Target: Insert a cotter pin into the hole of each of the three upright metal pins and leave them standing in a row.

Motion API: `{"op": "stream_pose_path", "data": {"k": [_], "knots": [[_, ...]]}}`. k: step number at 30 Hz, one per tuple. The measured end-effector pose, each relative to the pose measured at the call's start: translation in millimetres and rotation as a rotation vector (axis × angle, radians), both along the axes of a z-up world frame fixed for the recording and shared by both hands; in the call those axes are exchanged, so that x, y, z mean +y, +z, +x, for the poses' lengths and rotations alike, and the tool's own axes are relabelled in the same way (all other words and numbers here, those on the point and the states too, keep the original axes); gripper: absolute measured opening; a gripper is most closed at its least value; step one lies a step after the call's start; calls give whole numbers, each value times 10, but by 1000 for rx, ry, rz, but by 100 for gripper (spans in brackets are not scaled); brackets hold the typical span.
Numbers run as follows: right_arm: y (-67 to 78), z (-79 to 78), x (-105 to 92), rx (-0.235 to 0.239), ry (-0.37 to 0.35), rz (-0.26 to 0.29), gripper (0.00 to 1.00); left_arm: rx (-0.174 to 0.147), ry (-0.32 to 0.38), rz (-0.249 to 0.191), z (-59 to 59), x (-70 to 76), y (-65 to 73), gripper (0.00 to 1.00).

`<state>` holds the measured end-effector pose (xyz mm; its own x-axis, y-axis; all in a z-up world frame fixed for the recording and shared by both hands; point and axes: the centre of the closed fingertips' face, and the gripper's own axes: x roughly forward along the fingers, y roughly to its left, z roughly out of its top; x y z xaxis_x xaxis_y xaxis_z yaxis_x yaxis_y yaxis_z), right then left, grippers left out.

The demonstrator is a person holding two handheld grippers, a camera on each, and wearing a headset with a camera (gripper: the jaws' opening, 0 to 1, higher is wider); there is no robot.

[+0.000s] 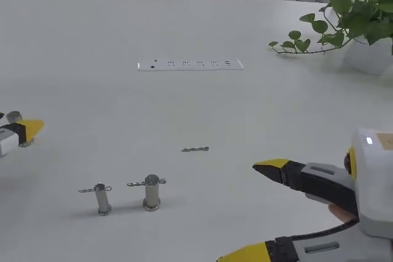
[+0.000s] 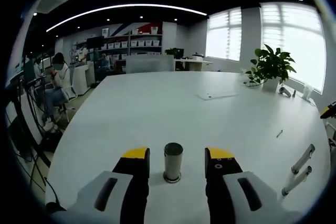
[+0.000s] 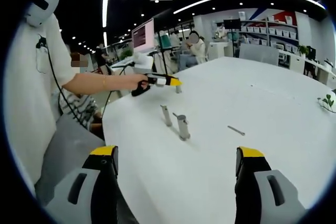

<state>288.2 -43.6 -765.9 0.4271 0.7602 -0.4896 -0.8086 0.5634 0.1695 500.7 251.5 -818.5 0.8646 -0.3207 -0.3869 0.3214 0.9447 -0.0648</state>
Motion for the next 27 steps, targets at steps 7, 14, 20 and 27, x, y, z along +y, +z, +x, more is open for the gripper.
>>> {"op": "stream_pose_path", "data": {"k": [7,14,20,27], "knots": [[-16,31,-8,-1,-9,-5,91,-10,-4,2,61,2,-49,29],[-20,59,-10,-5,-12,-9,90,-1,5,-2,88,23,-116,23],[-22,79,-16,-9,-15,-14,89,-1,6,1,86,33,-151,15],[-22,98,-9,-15,-16,-18,88,-8,-5,11,94,23,-149,12]]}}
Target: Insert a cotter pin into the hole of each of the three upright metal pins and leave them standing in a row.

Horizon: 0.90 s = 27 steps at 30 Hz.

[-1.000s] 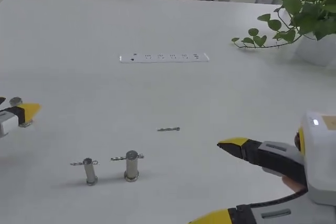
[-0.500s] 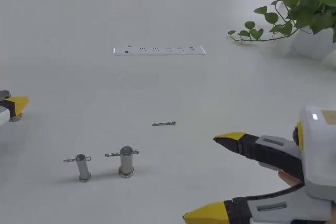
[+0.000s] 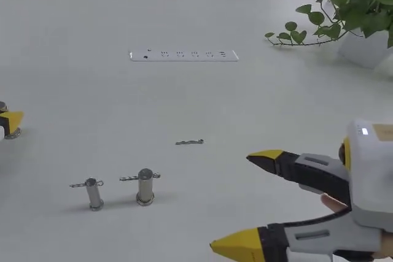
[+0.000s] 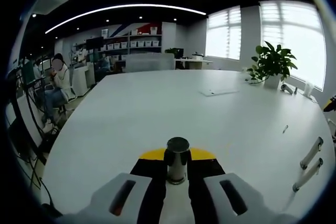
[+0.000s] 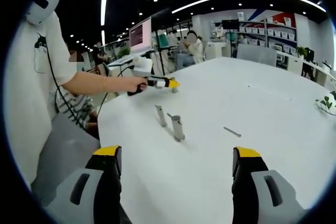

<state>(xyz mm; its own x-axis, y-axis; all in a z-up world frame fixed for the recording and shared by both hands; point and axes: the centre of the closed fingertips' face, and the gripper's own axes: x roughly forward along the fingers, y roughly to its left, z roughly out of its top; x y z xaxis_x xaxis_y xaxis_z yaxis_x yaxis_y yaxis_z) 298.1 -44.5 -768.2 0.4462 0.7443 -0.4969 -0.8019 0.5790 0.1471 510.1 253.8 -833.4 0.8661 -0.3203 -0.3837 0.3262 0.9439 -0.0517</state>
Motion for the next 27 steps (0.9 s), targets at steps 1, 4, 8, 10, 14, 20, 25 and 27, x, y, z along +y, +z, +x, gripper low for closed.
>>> {"op": "stream_pose_path", "data": {"k": [1,4,8,10,14,20,25,27], "knots": [[0,2,4,-1,-2,1,88,-3,-6,8,1,1,1,12],[-1,5,12,-2,-2,2,88,-6,-12,19,0,4,3,12],[0,8,23,-3,-3,6,87,-8,-8,23,-6,-1,13,12],[-3,6,24,-4,-1,1,87,-9,-5,22,-10,-3,18,12],[-2,-1,26,-6,2,-2,87,-8,-6,22,-29,0,29,12],[-8,-6,29,-6,3,-2,87,-3,-1,15,-106,50,40,12],[-13,-11,45,-8,8,-5,87,1,0,26,-182,89,43,12],[-10,-17,56,-8,12,-3,87,0,-2,28,-222,100,46,12]]}}
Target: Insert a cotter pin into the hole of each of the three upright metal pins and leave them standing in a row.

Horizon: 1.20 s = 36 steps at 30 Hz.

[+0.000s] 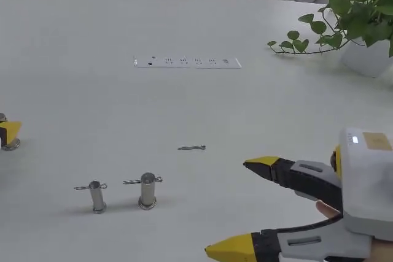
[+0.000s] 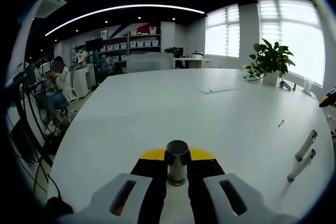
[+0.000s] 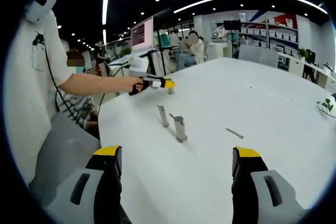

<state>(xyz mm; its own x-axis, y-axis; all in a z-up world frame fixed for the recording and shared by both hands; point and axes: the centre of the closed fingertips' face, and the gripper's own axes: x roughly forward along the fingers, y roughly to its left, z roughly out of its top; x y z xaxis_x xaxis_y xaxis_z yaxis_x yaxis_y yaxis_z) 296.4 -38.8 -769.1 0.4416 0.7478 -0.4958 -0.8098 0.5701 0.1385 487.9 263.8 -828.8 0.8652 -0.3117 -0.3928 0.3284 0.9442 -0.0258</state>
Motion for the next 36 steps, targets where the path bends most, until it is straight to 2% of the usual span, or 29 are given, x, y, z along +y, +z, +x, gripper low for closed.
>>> {"op": "stream_pose_path", "data": {"k": [9,26,30,33,36], "knots": [[1,-31,34,-4,15,-3,87,-2,-15,3,-208,-42,47,11],[21,-124,62,-19,34,-7,87,-4,-78,36,-590,-216,111,11],[19,-153,59,-24,40,-14,87,0,-88,34,-692,-272,130,11],[21,-169,63,-25,42,-11,87,0,-86,2,-779,-320,161,11],[17,-188,69,-27,45,-9,87,2,-98,13,-874,-379,171,11]]}}
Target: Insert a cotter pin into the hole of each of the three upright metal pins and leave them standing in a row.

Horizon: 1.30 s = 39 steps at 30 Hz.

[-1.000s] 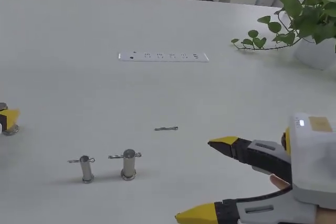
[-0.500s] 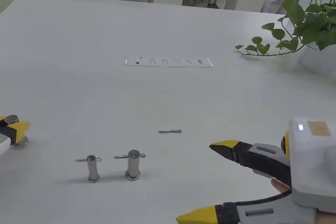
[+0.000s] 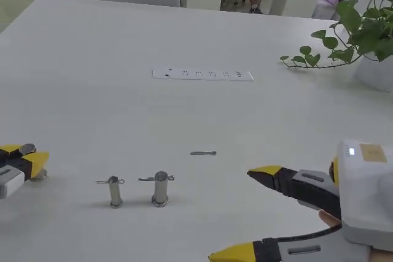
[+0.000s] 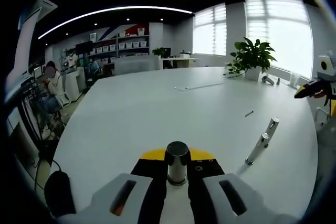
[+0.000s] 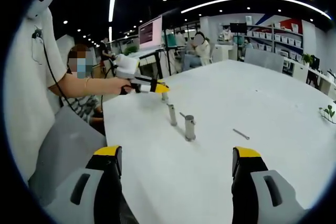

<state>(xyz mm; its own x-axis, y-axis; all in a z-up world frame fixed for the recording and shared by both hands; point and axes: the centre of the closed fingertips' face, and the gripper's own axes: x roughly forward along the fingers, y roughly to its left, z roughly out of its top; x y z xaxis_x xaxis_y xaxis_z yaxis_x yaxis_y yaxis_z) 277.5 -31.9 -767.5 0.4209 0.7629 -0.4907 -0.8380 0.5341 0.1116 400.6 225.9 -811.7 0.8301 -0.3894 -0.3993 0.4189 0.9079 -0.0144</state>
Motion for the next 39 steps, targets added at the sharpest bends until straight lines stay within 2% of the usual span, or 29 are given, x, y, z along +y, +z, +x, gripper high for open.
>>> {"op": "stream_pose_path", "data": {"k": [7,20,25,39], "knots": [[-16,-55,24,1,9,6,87,8,-30,22,-196,-106,3,11],[-20,-116,6,-2,14,7,87,19,-66,7,-525,-318,54,11],[-23,-145,-1,-3,13,8,87,30,-103,2,-684,-466,46,11],[-33,-188,-13,-4,17,9,87,30,-213,-5,-879,-820,82,11]]}}
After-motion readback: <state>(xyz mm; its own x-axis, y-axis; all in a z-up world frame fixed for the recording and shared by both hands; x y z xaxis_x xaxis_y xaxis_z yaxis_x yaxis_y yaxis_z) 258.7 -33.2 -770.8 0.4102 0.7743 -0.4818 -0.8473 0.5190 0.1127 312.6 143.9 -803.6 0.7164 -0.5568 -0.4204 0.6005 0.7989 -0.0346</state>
